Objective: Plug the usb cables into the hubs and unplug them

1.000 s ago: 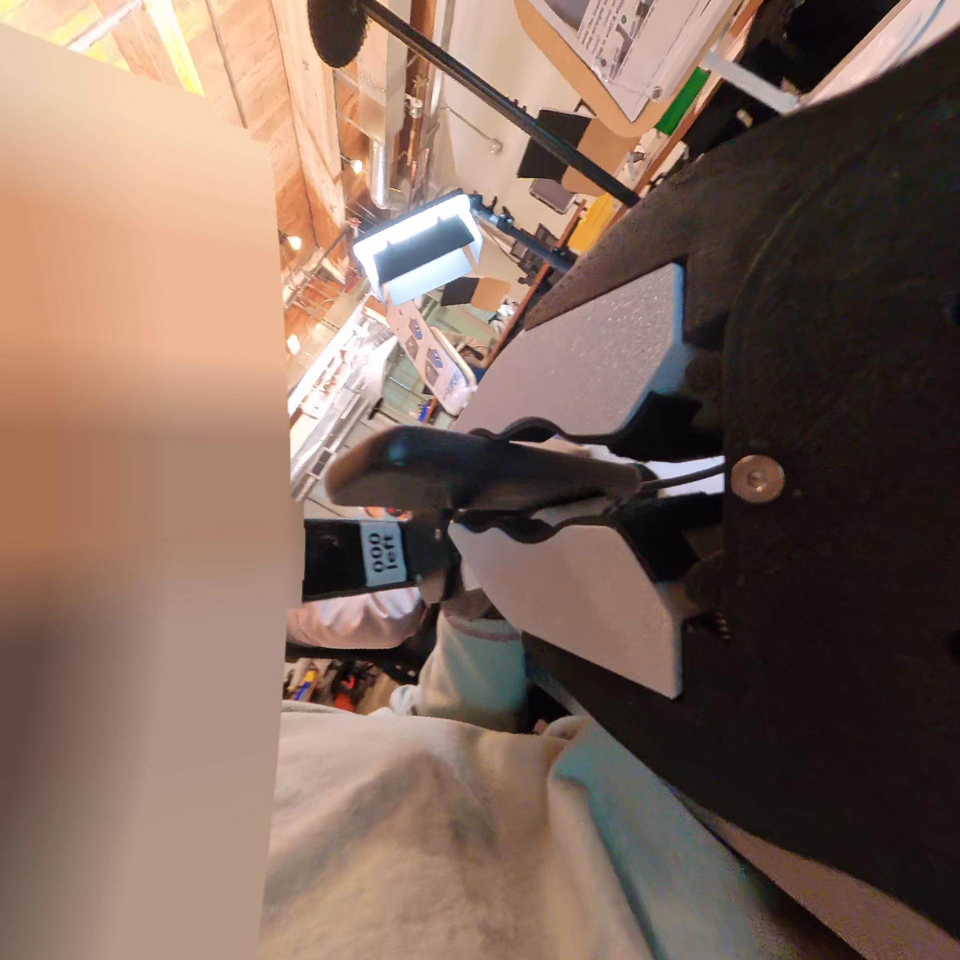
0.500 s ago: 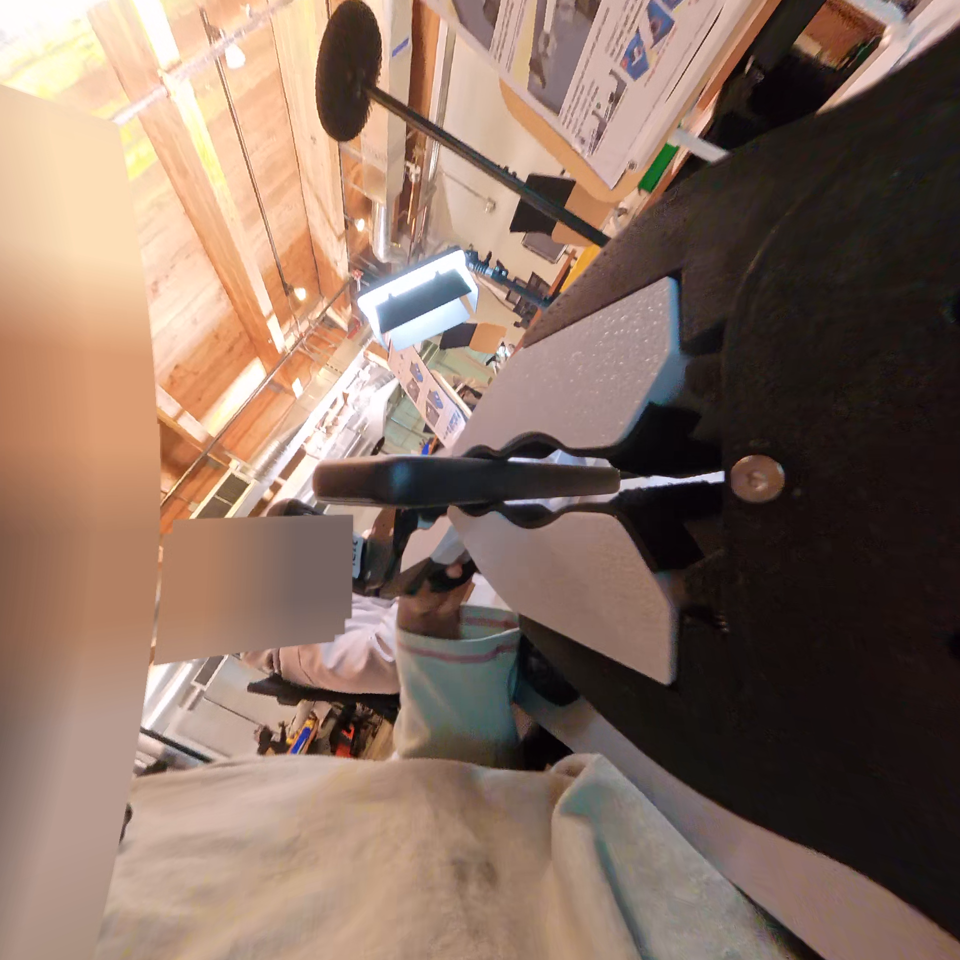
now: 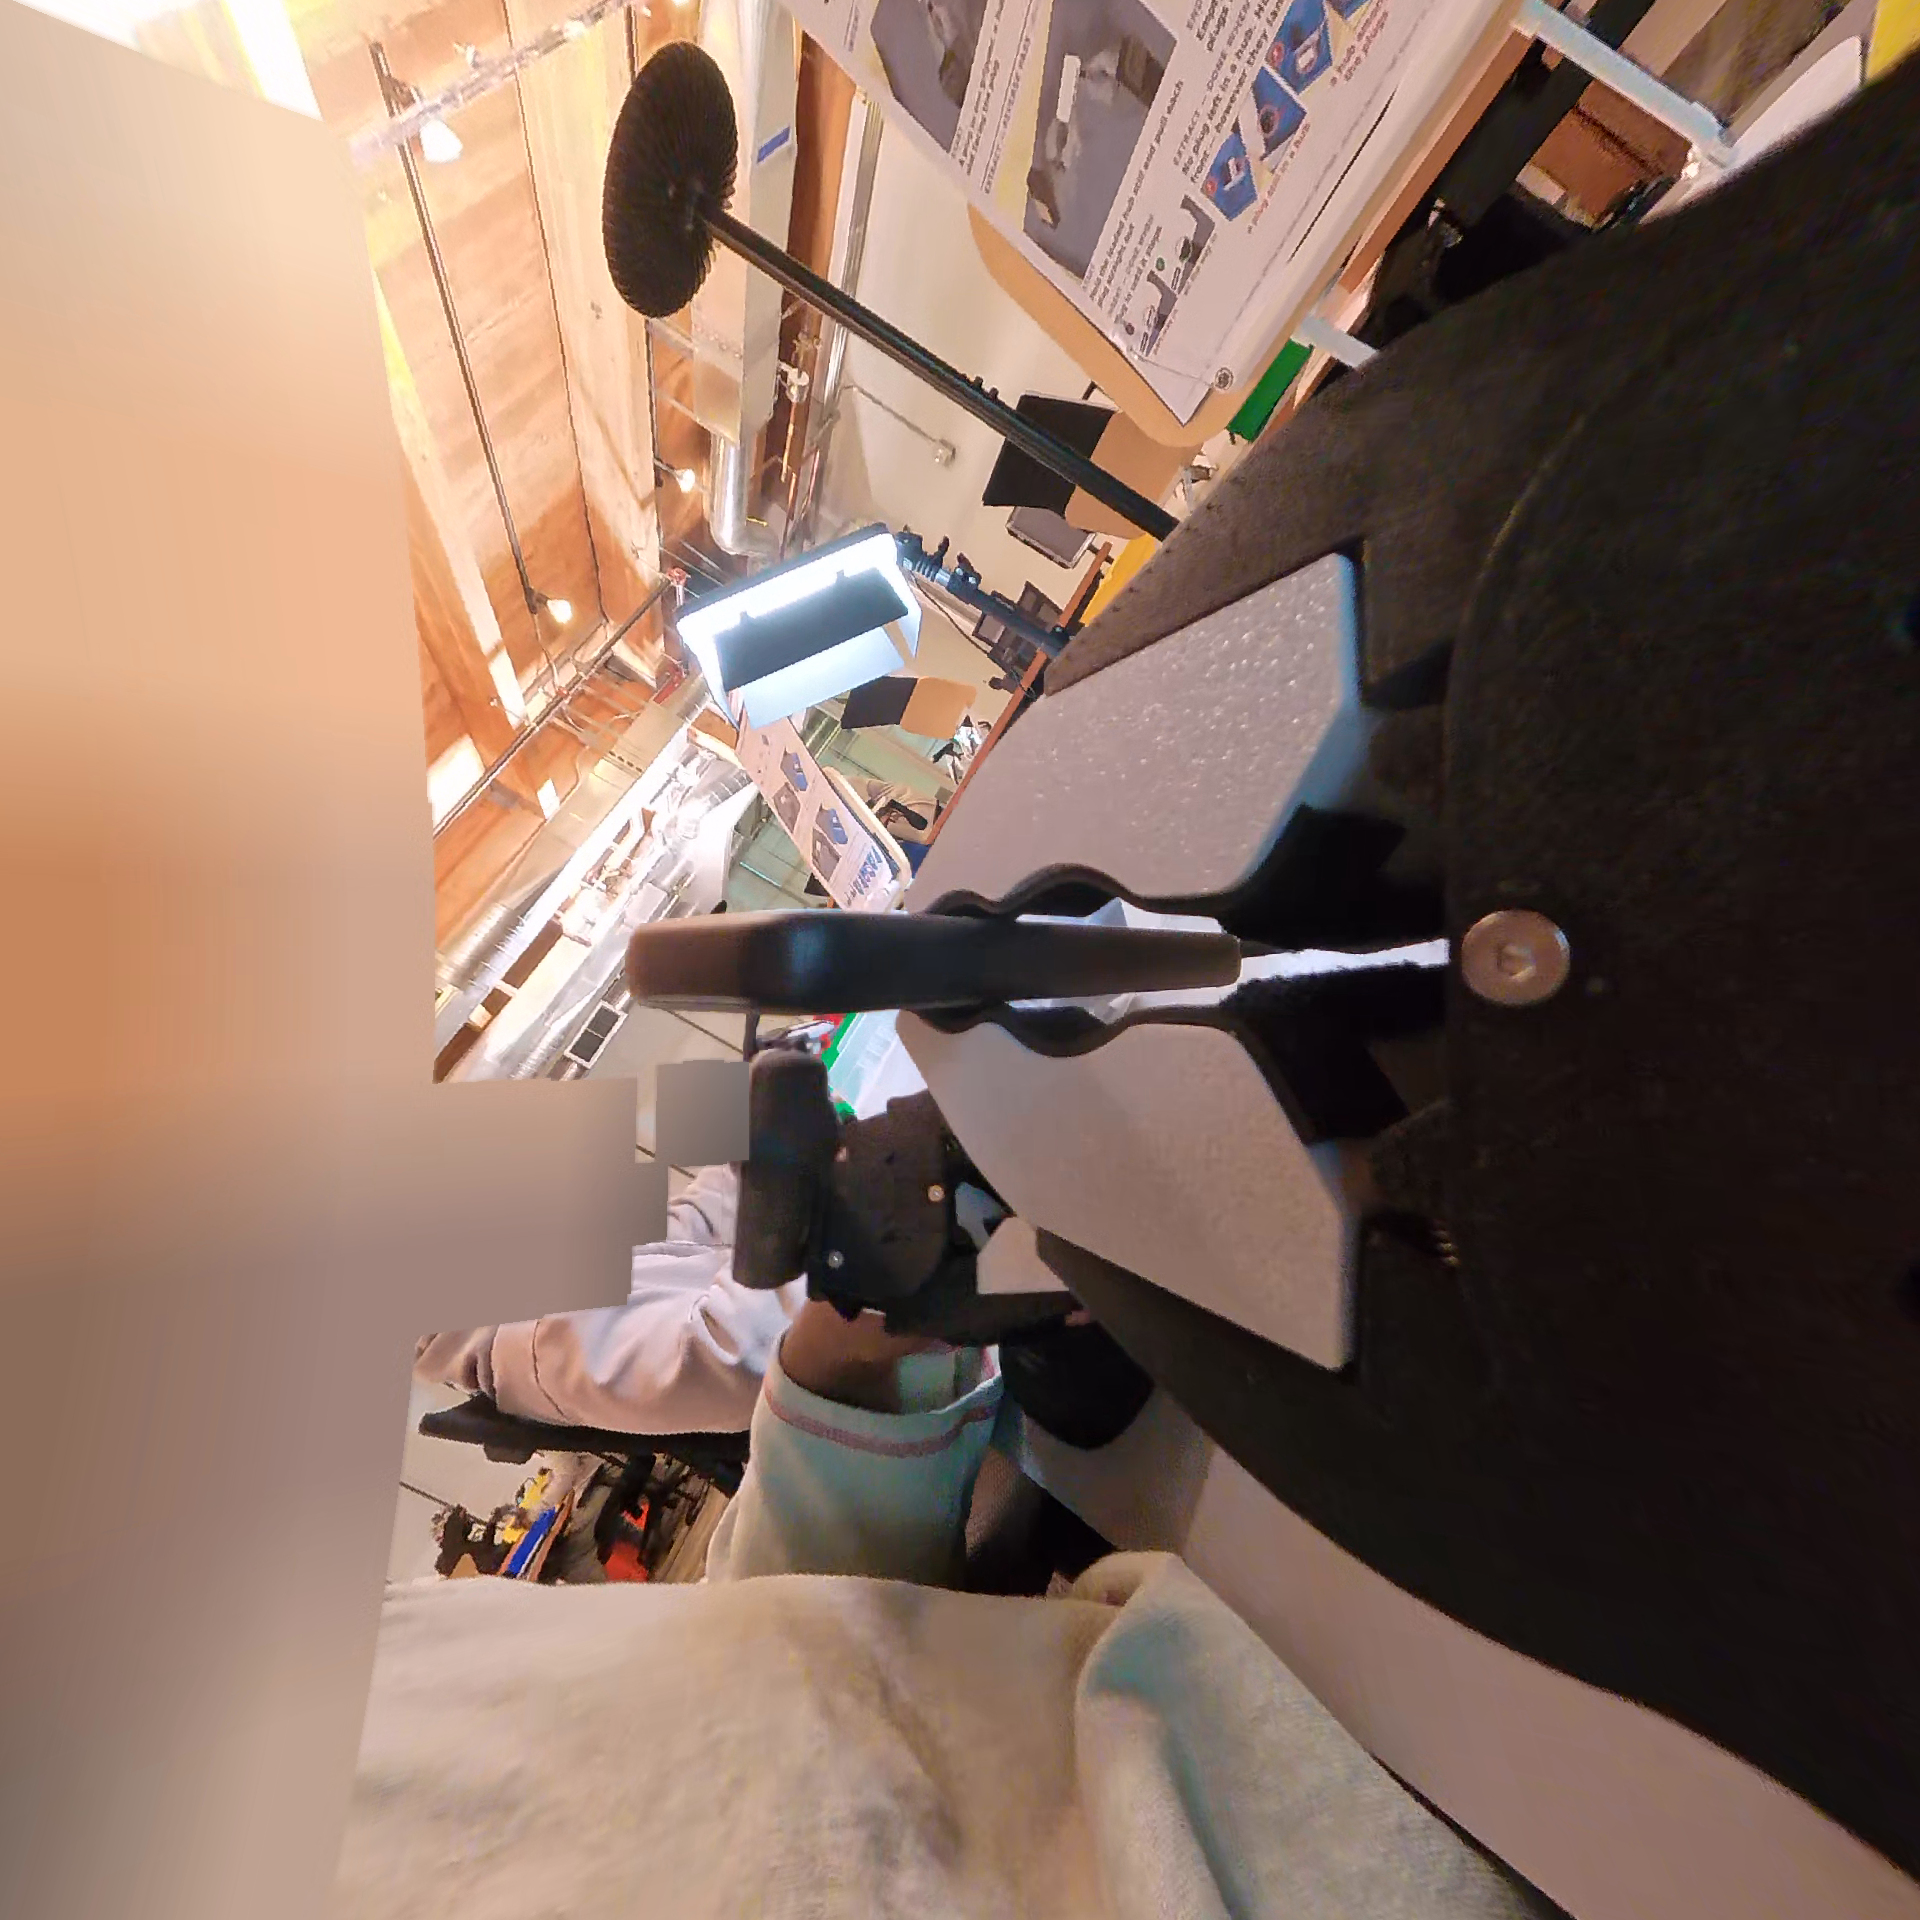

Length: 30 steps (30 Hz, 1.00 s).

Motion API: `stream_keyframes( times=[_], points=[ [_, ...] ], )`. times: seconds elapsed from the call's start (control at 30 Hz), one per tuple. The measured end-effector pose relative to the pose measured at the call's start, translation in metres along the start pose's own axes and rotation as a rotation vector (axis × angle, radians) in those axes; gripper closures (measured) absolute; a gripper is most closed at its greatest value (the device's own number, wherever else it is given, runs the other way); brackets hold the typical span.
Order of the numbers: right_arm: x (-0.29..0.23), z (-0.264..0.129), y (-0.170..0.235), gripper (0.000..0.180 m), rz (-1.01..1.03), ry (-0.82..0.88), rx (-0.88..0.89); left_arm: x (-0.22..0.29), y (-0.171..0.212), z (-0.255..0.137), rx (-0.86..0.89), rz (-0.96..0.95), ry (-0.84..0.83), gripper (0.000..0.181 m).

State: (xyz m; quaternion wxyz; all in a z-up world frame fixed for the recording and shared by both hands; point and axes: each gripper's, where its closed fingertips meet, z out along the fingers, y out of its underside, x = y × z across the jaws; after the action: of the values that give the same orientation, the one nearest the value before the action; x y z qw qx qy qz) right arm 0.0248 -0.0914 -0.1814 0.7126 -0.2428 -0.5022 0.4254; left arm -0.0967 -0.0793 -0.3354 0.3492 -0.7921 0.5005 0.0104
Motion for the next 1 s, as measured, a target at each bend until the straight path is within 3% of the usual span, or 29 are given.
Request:
stream_keyframes(
  times=[0.1, 0.17, 0.23, 0.33, 0.4, 0.5, 0.57, 0.8, 1.0],
  points=[
    [0.000, -0.001, -0.001, 0.167, 0.001, 0.005, 0.003, 0.002, 0.010, 0.001, -0.040, 0.082, -0.030, 0.168],
    [0.001, -0.001, -0.001, 0.167, 0.000, 0.007, 0.003, -0.010, 0.009, -0.011, -0.012, 0.134, -0.105, 0.172],
    [0.001, -0.001, -0.001, 0.167, 0.003, 0.010, 0.006, -0.027, 0.007, -0.035, 0.045, 0.070, -0.137, 0.173],
    [0.001, -0.001, -0.001, 0.167, 0.005, 0.009, 0.005, -0.030, 0.005, -0.065, 0.202, -0.208, 0.061, 0.173],
    [0.000, -0.001, 0.000, 0.167, 0.004, 0.007, 0.002, -0.018, 0.019, -0.070, 0.199, -0.383, 0.277, 0.173],
    [-0.001, 0.000, 0.000, 0.167, 0.001, 0.006, -0.001, -0.013, 0.061, -0.050, 0.029, -0.479, 0.317, 0.172],
    [0.000, 0.000, -0.001, 0.167, 0.005, 0.007, 0.001, -0.012, 0.057, -0.049, 0.074, -0.508, 0.323, 0.173],
    [0.000, -0.001, -0.001, 0.167, 0.008, 0.005, 0.002, -0.033, 0.069, -0.041, 0.010, -0.418, 0.123, 0.157],
    [0.000, 0.000, 0.000, 0.167, 0.012, 0.004, 0.003, -0.038, 0.062, -0.048, 0.015, -0.167, -0.055, 0.145]
  ],
)
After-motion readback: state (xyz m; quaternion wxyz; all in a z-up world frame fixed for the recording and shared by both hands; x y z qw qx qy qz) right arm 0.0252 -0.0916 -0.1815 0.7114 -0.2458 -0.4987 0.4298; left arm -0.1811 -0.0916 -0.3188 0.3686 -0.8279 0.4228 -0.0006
